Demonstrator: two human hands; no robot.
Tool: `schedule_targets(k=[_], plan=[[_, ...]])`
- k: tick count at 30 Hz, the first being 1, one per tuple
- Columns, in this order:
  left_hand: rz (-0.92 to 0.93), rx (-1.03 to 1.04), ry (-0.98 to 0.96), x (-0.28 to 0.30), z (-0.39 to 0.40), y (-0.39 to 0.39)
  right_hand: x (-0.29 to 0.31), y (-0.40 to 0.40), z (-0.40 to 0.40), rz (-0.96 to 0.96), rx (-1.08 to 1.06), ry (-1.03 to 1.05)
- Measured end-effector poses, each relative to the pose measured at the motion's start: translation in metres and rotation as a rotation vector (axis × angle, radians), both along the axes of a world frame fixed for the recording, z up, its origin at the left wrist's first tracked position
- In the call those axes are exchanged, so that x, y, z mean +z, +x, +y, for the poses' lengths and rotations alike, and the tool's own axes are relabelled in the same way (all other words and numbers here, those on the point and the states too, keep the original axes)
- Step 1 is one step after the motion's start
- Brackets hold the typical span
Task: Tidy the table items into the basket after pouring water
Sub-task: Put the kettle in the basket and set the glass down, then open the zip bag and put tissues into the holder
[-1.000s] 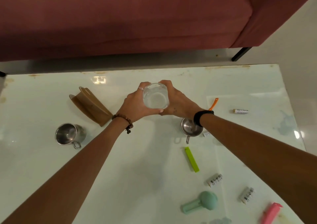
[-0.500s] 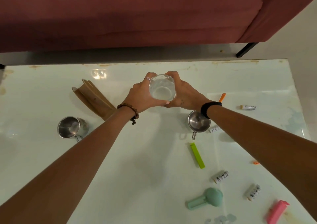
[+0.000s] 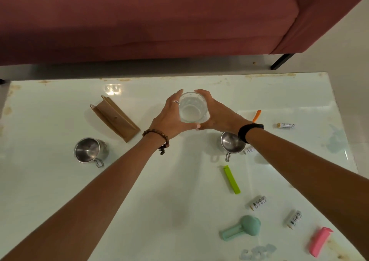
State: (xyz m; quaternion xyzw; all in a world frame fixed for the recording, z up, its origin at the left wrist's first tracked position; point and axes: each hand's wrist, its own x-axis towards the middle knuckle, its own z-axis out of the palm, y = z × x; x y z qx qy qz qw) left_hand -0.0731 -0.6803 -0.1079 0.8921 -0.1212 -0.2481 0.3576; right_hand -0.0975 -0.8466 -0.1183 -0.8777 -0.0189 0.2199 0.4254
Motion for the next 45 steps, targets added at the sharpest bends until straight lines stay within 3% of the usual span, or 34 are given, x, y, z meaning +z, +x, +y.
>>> schedule_targets(k=[5, 11, 18, 27, 31, 35, 39, 43, 45], plan=[[-0.225, 0.149, -0.038, 0.014, 0.021, -0.029, 0.033, -0.032, 0.013, -0.187, -0.03, -0.283], [-0.32, 0.071, -0.033, 0.04, 0.095, -0.081, 0.069, -0.068, 0.088, -0.344, 0.117, -0.431], [-0.467, 0.153, 0.145, 0.082, 0.258, -0.114, 0.105, -0.078, 0.257, -0.391, 0.16, -0.292], [-0.428, 0.518, 0.2, 0.102, 0.497, -0.097, 0.111, -0.019, 0.505, -0.347, 0.412, -0.073], [-0.385, 0.567, 0.3, 0.084, 0.57, -0.082, 0.09, 0.021, 0.585, -0.214, 0.387, 0.01], [-0.219, 0.494, 0.491, 0.058, 0.62, -0.066, 0.064, 0.059, 0.636, -0.057, 0.259, 0.125], [-0.11, 0.341, 0.6, 0.033, 0.637, -0.063, 0.039, 0.093, 0.663, 0.037, 0.253, 0.07], [-0.129, 0.258, 0.699, 0.019, 0.639, -0.069, 0.028, 0.103, 0.667, -0.003, 0.324, -0.003], [-0.226, 0.243, 0.779, 0.02, 0.638, -0.075, 0.034, 0.1, 0.664, -0.038, 0.297, 0.042]])
